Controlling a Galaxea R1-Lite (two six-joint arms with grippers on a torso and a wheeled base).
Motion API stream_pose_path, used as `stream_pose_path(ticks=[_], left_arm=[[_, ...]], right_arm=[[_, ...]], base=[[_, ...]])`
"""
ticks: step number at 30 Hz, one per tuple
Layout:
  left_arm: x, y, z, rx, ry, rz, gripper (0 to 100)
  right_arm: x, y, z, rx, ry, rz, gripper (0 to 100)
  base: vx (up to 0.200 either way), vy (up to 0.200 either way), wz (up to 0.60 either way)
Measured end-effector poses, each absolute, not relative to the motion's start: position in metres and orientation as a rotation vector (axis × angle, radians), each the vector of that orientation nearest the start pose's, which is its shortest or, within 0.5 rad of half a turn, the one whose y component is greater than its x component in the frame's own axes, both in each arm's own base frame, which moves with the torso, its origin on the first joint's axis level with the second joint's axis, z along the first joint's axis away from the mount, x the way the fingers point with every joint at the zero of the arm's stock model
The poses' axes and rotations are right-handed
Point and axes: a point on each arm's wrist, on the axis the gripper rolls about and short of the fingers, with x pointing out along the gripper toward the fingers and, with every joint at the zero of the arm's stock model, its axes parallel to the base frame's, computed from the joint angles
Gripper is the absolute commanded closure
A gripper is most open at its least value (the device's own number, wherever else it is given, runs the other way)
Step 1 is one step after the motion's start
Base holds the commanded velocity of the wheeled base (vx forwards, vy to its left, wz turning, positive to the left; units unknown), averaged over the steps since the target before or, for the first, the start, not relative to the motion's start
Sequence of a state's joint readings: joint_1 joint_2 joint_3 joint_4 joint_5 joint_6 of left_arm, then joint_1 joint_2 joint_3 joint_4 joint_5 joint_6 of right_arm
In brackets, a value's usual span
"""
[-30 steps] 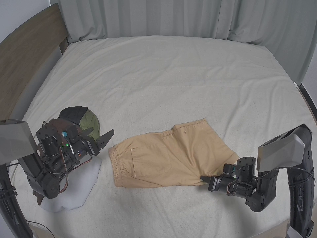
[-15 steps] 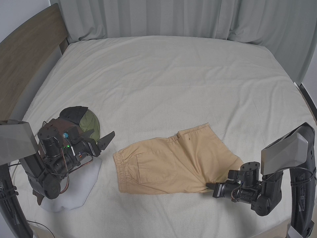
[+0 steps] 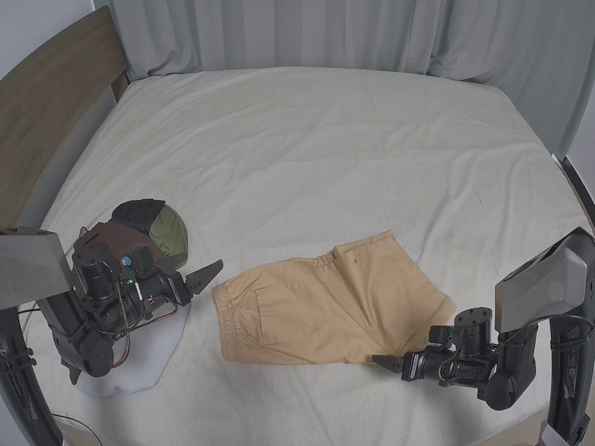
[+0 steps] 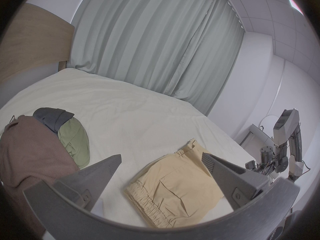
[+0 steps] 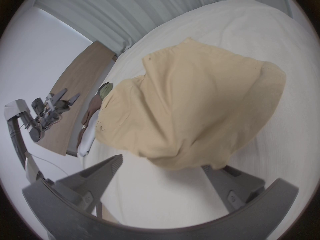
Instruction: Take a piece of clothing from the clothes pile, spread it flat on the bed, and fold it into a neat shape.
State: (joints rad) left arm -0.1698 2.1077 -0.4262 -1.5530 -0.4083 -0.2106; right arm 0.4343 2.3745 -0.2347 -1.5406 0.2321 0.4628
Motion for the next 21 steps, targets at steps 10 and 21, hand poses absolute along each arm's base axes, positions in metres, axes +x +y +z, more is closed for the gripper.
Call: stream_pose_path(ticks=[10,21], left_arm=[[0.301,-0.063,0.064,-0.234,0.197,-0.593,0],[0.291,-0.067,0.066,-0.232,0.217,-0.71,0]], right_arm=[[0.208,0.117,-0.003,0.379,0.76,0.636,0],[0.219,0.119,0.049,0.428,0.545,0.843,0]], base=[[0.0,0.0,0.0],[0.0,0.0,0.0]])
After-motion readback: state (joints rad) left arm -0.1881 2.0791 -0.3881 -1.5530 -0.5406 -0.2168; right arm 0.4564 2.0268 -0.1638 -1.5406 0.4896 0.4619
